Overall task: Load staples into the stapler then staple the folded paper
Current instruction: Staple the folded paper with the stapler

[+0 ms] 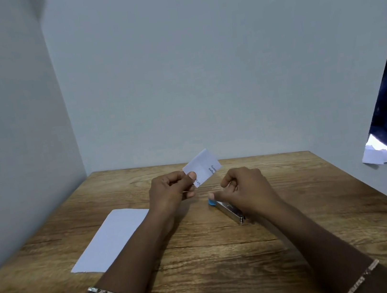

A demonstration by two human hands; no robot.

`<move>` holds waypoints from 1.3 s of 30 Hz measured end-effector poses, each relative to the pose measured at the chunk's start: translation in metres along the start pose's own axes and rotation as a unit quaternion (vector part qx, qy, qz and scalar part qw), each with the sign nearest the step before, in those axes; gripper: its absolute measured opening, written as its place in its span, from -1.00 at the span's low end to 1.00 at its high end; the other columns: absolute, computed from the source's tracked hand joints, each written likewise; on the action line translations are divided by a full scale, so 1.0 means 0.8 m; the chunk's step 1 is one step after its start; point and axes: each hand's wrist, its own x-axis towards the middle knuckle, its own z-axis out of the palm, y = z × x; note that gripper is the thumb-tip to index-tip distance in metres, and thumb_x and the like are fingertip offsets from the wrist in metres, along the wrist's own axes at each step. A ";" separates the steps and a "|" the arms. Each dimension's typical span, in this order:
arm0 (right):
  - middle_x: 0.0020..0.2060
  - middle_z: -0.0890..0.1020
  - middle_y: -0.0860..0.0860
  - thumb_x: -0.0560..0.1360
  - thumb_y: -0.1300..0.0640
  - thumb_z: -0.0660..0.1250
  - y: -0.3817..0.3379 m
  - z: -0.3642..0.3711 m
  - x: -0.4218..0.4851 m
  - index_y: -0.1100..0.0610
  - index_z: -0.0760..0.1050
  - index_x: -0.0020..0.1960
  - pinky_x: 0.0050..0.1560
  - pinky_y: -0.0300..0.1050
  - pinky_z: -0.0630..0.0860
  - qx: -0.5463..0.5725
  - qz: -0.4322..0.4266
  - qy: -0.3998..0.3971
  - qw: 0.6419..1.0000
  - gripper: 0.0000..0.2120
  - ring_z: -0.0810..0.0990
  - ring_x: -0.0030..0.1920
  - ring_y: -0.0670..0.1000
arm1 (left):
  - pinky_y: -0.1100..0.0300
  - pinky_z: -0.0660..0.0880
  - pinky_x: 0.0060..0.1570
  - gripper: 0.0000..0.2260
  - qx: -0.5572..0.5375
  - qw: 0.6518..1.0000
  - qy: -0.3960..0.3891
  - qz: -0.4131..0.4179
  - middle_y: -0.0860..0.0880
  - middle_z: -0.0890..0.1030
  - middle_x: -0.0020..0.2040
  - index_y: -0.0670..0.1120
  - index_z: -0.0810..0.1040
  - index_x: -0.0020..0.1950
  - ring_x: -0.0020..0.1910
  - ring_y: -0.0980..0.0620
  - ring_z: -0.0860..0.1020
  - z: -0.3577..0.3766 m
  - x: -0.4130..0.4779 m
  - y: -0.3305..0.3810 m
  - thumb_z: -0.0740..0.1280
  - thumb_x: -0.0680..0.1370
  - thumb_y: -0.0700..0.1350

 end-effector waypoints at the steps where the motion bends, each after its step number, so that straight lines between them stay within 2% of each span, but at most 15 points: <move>1: -0.13 0.66 -0.03 0.28 -0.20 0.57 -0.002 0.002 -0.003 0.04 0.59 -0.06 -0.12 -0.10 0.51 -0.052 -0.005 -0.011 0.999 -0.59 0.60 -0.04 -0.01 | 0.13 0.52 -0.19 -0.73 -0.007 1.000 0.001 -0.001 -0.17 0.55 -0.35 -0.31 0.60 -0.28 -0.37 -0.02 0.51 0.000 0.000 0.001 0.50 0.49 -0.13; 4: 0.02 0.62 -0.01 0.31 -0.21 0.54 -0.005 0.007 -0.006 0.01 0.55 0.07 -0.12 -0.10 0.38 -0.135 0.002 -0.041 0.990 -0.54 0.54 0.08 0.03 | 0.17 0.55 -0.22 -0.79 -0.018 1.000 0.023 -0.007 -0.20 0.56 -0.37 -0.28 0.64 -0.26 -0.37 -0.04 0.50 0.001 0.000 0.001 0.52 0.46 -0.16; 8: 0.04 0.63 0.02 0.37 -0.13 0.52 -0.005 0.012 -0.007 0.04 0.56 0.11 -0.10 -0.11 0.36 -0.132 0.024 -0.032 0.990 -0.60 0.54 0.11 0.07 | 0.19 0.58 -0.24 -0.83 -0.035 0.998 0.040 -0.023 -0.17 0.61 -0.37 -0.28 0.67 -0.20 -0.39 -0.02 0.53 0.000 0.002 0.001 0.55 0.43 -0.18; 10: 0.00 0.67 0.03 0.40 -0.08 0.51 -0.005 0.012 -0.006 0.06 0.61 0.10 -0.07 -0.11 0.44 -0.100 0.030 -0.011 0.994 -0.66 0.59 0.09 0.07 | 0.22 0.59 -0.26 -0.84 -0.042 0.998 0.045 -0.022 -0.15 0.63 -0.37 -0.27 0.67 -0.19 -0.40 0.01 0.56 0.000 0.002 0.001 0.55 0.43 -0.18; 11: -0.04 0.70 0.04 0.41 -0.05 0.51 -0.004 0.012 -0.005 0.07 0.64 0.08 -0.04 -0.07 0.50 -0.062 0.035 0.001 0.997 -0.70 0.63 0.06 0.08 | 0.22 0.59 -0.26 -0.85 -0.046 0.998 0.049 -0.022 -0.13 0.64 -0.37 -0.25 0.67 -0.20 -0.40 0.02 0.58 0.000 0.001 0.001 0.55 0.43 -0.18; 13: -0.14 0.71 0.05 0.43 0.04 0.52 -0.002 0.011 -0.004 0.12 0.68 0.05 -0.09 0.06 0.61 0.108 0.065 0.003 0.992 -0.76 0.68 -0.11 0.07 | 0.22 0.60 -0.24 -0.86 -0.052 0.997 0.051 -0.020 -0.10 0.66 -0.37 -0.20 0.66 -0.21 -0.38 0.03 0.61 -0.001 0.001 0.001 0.55 0.44 -0.16; 15: -0.21 0.66 0.07 0.47 0.17 0.51 0.000 0.008 -0.001 0.19 0.66 0.09 -0.24 0.03 0.59 0.314 0.110 -0.020 0.943 -0.79 0.62 -0.22 0.04 | 0.21 0.60 -0.24 -0.86 -0.058 0.997 0.046 -0.015 -0.08 0.67 -0.35 -0.17 0.64 -0.21 -0.36 0.03 0.63 -0.001 0.002 0.001 0.53 0.46 -0.15; 18: -0.16 0.67 0.11 0.50 0.29 0.46 0.004 0.002 0.003 0.29 0.62 0.19 -0.05 -0.05 0.54 0.462 0.133 -0.076 0.873 -0.73 0.61 -0.14 0.03 | 0.18 0.63 -0.22 -0.85 -0.049 0.998 0.041 -0.002 -0.08 0.69 -0.33 -0.17 0.58 -0.16 -0.32 0.02 0.65 0.002 0.002 0.002 0.49 0.50 -0.14; 20: -0.15 0.70 0.10 0.51 0.28 0.45 0.005 0.002 0.003 0.28 0.63 0.19 0.05 -0.05 0.58 0.476 0.126 -0.118 0.862 -0.73 0.65 -0.13 0.02 | 0.12 0.66 -0.15 -0.85 -0.035 0.999 0.036 0.002 -0.10 0.70 -0.31 -0.19 0.58 -0.11 -0.27 -0.01 0.68 0.005 0.001 0.003 0.46 0.53 -0.12; 24: -0.18 0.72 0.06 0.54 0.27 0.41 0.001 0.005 0.001 0.27 0.64 0.17 -0.14 -0.19 0.64 0.492 0.125 -0.144 0.850 -0.78 0.69 -0.21 -0.05 | 0.04 0.64 -0.04 -0.77 -0.039 0.999 0.020 0.003 -0.19 0.74 -0.18 -0.32 0.56 -0.03 -0.17 -0.11 0.72 0.007 0.000 0.004 0.43 0.55 -0.13; 26: -0.19 0.73 0.05 0.54 0.28 0.40 0.002 0.005 0.002 0.27 0.65 0.13 -0.02 -0.11 0.67 0.500 0.126 -0.143 0.845 -0.82 0.69 -0.20 -0.04 | 0.00 0.64 0.01 -0.75 -0.025 1.000 0.013 0.005 -0.22 0.74 -0.12 -0.35 0.55 -0.01 -0.09 -0.18 0.73 0.009 -0.002 0.005 0.42 0.56 -0.14; 29: -0.19 0.75 0.04 0.52 0.29 0.41 0.004 0.005 0.002 0.24 0.68 0.04 0.17 0.03 0.63 0.508 0.132 -0.141 0.840 -0.88 0.70 -0.18 -0.03 | -0.02 0.66 -0.02 -0.88 0.017 1.000 0.002 0.022 -0.22 0.74 -0.16 -0.13 0.61 -0.17 -0.09 -0.17 0.73 0.015 -0.006 0.005 0.42 0.55 -0.14; 31: -0.19 0.73 0.07 0.52 0.31 0.41 0.003 0.006 0.002 0.27 0.67 0.04 0.21 0.06 0.60 0.511 0.131 -0.142 0.838 -0.88 0.69 -0.16 -0.01 | -0.04 0.67 -0.06 -0.78 0.041 0.999 0.003 0.029 -0.23 0.73 -0.19 -0.02 0.58 -0.31 -0.12 -0.17 0.73 0.017 -0.008 0.005 0.42 0.55 -0.14; 35: -0.19 0.73 0.08 0.50 0.32 0.42 0.004 0.006 0.003 0.27 0.68 0.01 0.12 0.00 0.65 0.507 0.126 -0.139 0.841 -0.89 0.71 -0.21 -0.02 | -0.05 0.67 -0.06 -0.79 0.040 0.999 0.005 0.026 -0.15 0.75 -0.21 -0.06 0.54 -0.28 -0.16 -0.12 0.74 0.019 -0.010 0.009 0.41 0.56 -0.15; 39: -0.19 0.70 0.11 0.51 0.33 0.42 0.003 0.006 0.002 0.32 0.65 0.06 -0.08 -0.09 0.64 0.499 0.125 -0.136 0.847 -0.85 0.68 -0.24 0.00 | 0.02 0.68 -0.13 -0.78 0.040 0.999 0.001 0.029 -0.16 0.73 -0.27 -0.10 0.55 -0.29 -0.19 -0.10 0.74 0.019 -0.013 0.012 0.41 0.56 -0.17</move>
